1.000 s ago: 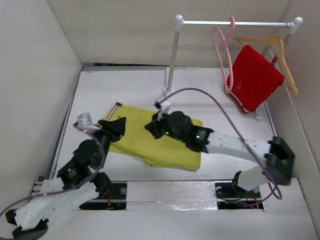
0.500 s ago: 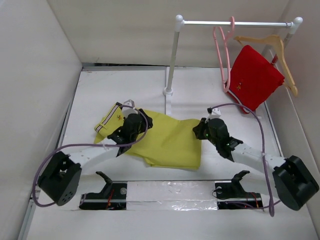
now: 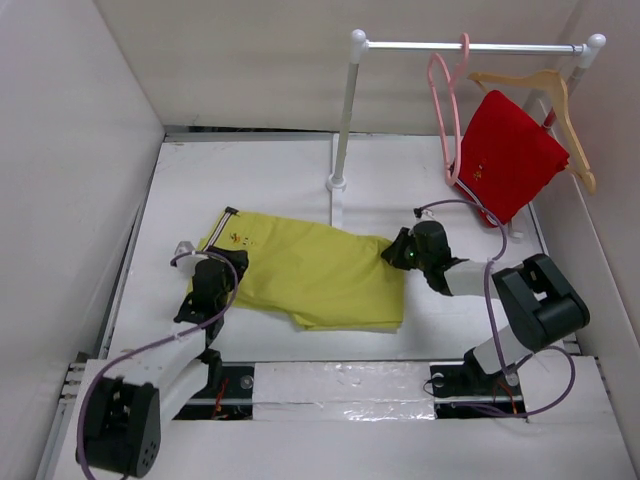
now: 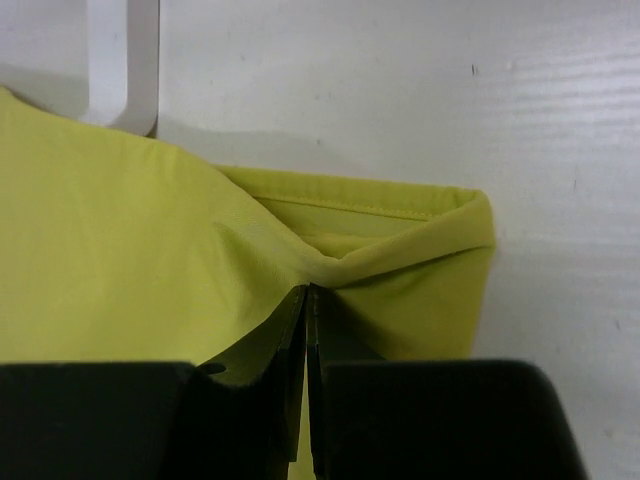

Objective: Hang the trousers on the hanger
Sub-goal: Fold the trousers at the center of the board.

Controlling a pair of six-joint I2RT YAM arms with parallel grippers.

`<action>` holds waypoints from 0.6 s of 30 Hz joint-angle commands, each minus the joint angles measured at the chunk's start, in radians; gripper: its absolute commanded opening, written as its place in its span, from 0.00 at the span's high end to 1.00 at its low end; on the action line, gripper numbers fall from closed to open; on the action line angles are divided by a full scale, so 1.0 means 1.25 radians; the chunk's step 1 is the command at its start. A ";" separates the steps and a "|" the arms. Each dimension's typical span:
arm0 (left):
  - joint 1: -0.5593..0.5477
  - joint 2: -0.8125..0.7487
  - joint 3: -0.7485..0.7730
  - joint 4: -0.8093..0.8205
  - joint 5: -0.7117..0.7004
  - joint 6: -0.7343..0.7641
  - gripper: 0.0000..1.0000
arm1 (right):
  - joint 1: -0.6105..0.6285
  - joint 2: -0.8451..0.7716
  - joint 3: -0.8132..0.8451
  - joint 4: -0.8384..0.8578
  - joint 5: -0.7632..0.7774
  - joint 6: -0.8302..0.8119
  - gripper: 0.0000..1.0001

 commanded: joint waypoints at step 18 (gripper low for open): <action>-0.071 -0.132 0.104 -0.003 0.060 0.157 0.61 | 0.061 -0.035 0.129 0.020 -0.038 -0.098 0.95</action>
